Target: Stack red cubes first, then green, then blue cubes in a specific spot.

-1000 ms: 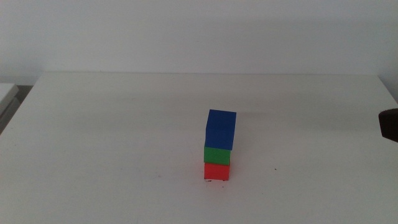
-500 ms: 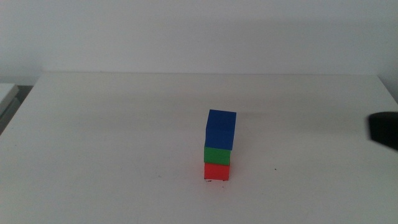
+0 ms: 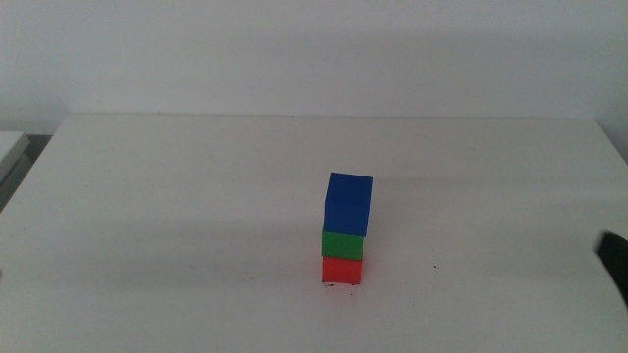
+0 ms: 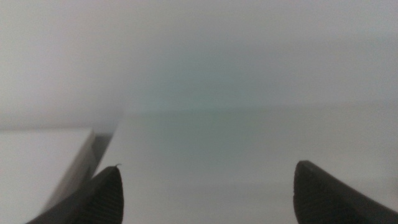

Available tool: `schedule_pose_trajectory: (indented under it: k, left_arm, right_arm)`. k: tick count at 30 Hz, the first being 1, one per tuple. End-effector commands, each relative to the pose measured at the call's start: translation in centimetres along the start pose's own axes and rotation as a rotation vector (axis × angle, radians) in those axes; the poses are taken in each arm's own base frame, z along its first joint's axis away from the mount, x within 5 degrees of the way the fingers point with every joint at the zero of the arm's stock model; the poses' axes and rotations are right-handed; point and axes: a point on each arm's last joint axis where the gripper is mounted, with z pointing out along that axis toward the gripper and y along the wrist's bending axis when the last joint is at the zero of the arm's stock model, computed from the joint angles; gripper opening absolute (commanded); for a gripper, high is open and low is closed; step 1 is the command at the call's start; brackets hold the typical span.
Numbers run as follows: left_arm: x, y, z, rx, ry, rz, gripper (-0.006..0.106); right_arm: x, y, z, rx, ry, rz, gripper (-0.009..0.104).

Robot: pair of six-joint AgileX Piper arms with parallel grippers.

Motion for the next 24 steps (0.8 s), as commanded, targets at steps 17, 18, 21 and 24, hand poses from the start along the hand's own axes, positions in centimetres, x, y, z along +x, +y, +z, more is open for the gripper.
schedule_pose_trajectory:
  k: [17, 18, 21, 24]
  left_arm:
    - [9.2, 0.1, 2.4, -0.018, 0.052, -0.043, 0.094]
    - [9.1, 0.2, 2.4, -0.019, 0.038, -0.047, 0.094]
    - [8.9, 0.2, 2.4, -0.022, 0.02, -0.047, 0.094]
    - [8.9, 0.2, 2.4, -0.022, 0.02, -0.047, 0.094]
  right_arm:
    - [6.8, -2.1, -3.9, 0.316, -0.089, 0.004, 0.08]
    - [6.8, -2.1, -3.9, 0.316, -0.089, 0.004, 0.08]
    - [6.8, -2.1, -3.9, 0.316, -0.087, 0.004, 0.08]
    - [6.8, -2.1, -3.9, 0.316, -0.087, 0.004, 0.08]
